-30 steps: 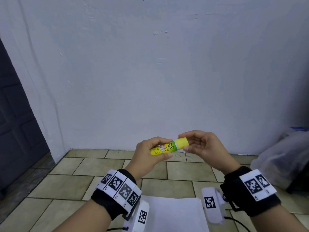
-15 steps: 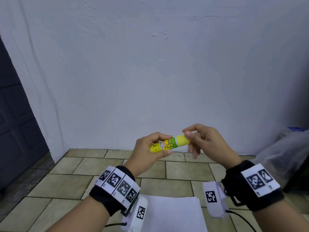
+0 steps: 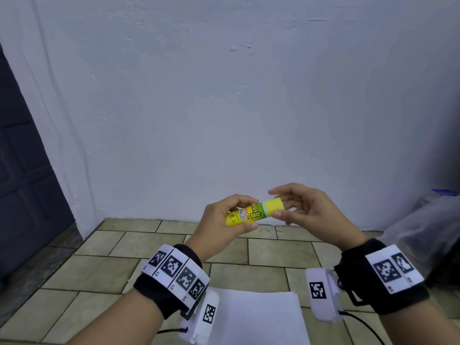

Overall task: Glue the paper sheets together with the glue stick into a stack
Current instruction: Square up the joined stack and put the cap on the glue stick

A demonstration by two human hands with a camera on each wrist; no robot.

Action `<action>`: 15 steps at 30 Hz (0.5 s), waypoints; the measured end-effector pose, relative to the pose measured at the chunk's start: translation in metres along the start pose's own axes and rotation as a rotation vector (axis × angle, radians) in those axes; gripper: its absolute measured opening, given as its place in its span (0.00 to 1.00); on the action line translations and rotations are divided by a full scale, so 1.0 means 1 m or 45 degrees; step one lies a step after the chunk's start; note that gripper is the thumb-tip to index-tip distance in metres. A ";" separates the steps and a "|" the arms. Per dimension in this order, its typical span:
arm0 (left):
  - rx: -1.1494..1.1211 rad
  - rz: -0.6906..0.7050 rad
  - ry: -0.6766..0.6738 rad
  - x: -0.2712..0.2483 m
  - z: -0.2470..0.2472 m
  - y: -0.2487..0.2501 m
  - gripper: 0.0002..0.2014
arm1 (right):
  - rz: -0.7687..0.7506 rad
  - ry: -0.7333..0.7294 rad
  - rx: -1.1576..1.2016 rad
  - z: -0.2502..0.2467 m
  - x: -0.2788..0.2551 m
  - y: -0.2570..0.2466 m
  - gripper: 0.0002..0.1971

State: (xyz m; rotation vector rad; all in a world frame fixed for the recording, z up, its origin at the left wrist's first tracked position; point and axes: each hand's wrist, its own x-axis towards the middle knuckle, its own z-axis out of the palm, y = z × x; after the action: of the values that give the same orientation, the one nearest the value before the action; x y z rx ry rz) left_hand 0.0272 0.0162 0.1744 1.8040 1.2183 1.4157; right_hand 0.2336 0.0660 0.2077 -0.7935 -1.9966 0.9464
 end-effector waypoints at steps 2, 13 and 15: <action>0.014 -0.034 0.009 0.000 0.000 0.001 0.24 | 0.059 0.002 -0.001 0.002 -0.001 -0.003 0.11; 0.419 0.071 0.048 -0.002 0.005 -0.001 0.16 | 0.069 0.008 -0.128 0.007 -0.001 0.005 0.04; 0.473 0.113 0.115 -0.001 0.009 0.000 0.17 | 0.069 0.058 -0.140 0.010 0.000 0.004 0.06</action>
State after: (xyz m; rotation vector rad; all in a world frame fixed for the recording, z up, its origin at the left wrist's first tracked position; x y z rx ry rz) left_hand 0.0353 0.0162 0.1712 2.0797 1.5475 1.4018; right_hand 0.2262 0.0644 0.2002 -0.9262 -2.0097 0.8474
